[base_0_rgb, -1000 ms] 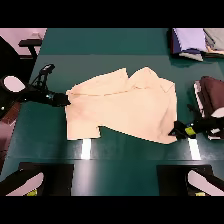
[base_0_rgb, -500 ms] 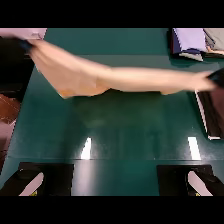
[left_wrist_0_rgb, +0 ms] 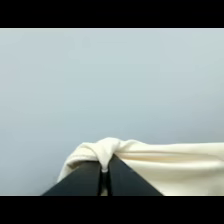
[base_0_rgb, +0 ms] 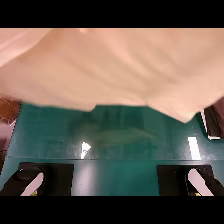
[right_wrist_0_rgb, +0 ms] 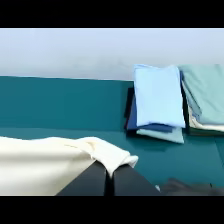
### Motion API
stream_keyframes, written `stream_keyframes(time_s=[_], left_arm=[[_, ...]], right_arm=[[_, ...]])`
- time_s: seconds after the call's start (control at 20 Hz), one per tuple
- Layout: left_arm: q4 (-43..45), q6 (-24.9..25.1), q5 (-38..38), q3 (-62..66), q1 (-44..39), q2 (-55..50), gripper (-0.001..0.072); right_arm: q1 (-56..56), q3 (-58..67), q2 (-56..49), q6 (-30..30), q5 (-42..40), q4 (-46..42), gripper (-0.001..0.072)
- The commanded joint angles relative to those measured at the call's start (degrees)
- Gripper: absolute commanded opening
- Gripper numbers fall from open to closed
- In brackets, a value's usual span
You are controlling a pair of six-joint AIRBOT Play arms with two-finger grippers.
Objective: Fold the shirts.
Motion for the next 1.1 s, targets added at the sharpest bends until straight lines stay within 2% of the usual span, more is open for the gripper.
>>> stream_keyframes(time_s=[0.0,0.15,0.25,0.4,0.6,0.75,0.9,1.05], left_arm=[[4.5,-2.9,-5.4,1.1,0.0,-2.2,0.0023],[5.4,-2.9,-11.4,-7.6,0.0,-7.0,0.0024],[5.6,-2.8,-15.2,-14.5,0.0,-12.1,0.0025],[5.6,-2.6,-15.6,-24.3,0.0,-21.7,0.0026],[5.6,-2.2,-11.4,-28.6,0.0,-37.3,0.0025],[5.6,-2.2,-1.4,-28.6,0.1,-45.2,0.0026],[5.4,-2.2,7.9,-28.6,0.1,-47.3,0.0025],[5.6,-1.9,5.4,-26.4,0.6,-47.3,0.0026]], right_arm=[[0.5,0.2,-3.0,2.1,3.8,-0.4,0.0019],[7.1,-9.7,-7.0,3.5,5.0,-2.7,0.0018],[12.9,-14.1,-12.7,4.3,6.3,-8.8,0.0019],[18.7,-18.7,-23.1,5.3,8.1,-12.9,0.0019],[21.0,-20.0,-37.9,5.1,3.8,-12.8,0.0019],[20.4,-19.6,-45.2,4.6,-4.2,-12.3,0.0019],[19.8,-12.9,-50.8,2.2,-4.9,-12.3,0.0019],[19.8,-6.6,-52.2,0.3,-3.3,-12.4,0.0019]])
